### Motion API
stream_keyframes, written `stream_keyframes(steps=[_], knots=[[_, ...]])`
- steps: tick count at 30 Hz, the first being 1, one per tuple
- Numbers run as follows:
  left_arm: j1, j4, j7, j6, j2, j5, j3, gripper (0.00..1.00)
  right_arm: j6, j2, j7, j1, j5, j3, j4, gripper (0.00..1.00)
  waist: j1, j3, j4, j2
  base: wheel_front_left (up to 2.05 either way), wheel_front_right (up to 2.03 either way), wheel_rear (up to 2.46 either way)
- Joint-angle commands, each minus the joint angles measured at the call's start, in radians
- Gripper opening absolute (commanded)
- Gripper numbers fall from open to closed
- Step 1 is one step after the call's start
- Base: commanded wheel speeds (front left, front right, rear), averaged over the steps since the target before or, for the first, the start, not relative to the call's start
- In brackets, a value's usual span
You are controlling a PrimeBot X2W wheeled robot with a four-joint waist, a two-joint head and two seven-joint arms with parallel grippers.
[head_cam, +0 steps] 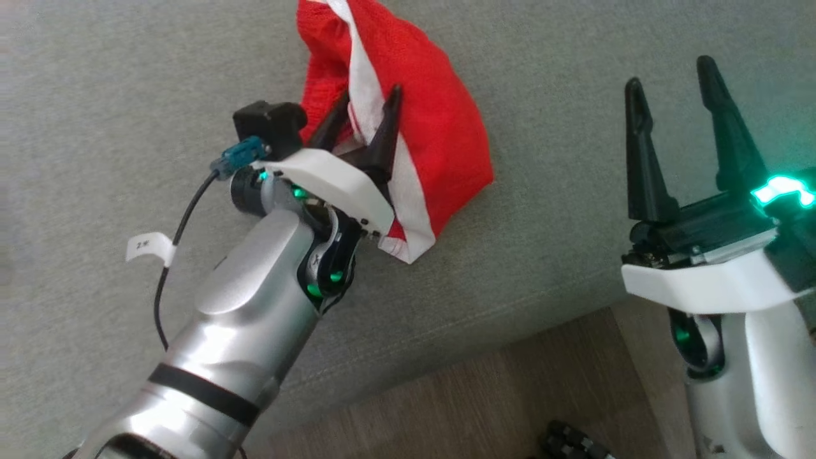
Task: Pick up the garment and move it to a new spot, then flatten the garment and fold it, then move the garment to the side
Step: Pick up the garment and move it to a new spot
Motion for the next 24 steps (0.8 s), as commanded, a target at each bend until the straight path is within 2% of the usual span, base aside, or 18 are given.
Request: stream_keyframes(steps=[1,5,12,15,18,24], knots=[[-0.020,-0.066,-0.012,-0.002,-0.001,0.046,0.054,1.00,0.000,0.007,-0.006,-0.008,0.003,0.027,-0.027,1.00,0.0000,-0.021,0.023,0.0000,0.00,0.00,0.00],[0.014,-0.137,-0.012,0.003,-0.002,0.134,0.098,1.00,0.000,0.007,-0.006,0.008,-0.004,0.039,-0.013,1.00,0.0000,-0.056,0.062,0.0000,0.00,0.00,0.00],[0.184,-0.325,-0.012,0.014,0.002,0.371,0.242,1.00,0.000,0.007,-0.006,0.067,-0.002,0.046,0.041,1.00,0.0000,-0.152,0.191,0.0000,0.00,0.00,0.00],[0.284,-0.404,-0.012,-0.005,0.002,0.435,0.312,1.00,0.000,0.007,-0.006,0.093,0.001,0.046,0.073,1.00,0.0000,-0.191,0.249,0.0000,0.00,0.00,0.00],[0.384,-0.489,-0.013,-0.050,0.001,0.474,0.383,1.00,0.000,0.007,-0.006,0.114,-0.006,0.051,0.103,1.00,0.0000,-0.221,0.297,0.0000,0.00,0.00,0.00],[0.569,-0.602,-0.013,-0.068,-0.001,0.588,0.510,1.00,0.000,0.007,-0.006,0.160,-0.033,0.032,0.161,1.00,0.0000,-0.275,0.367,0.0000,0.00,0.00,0.00]])
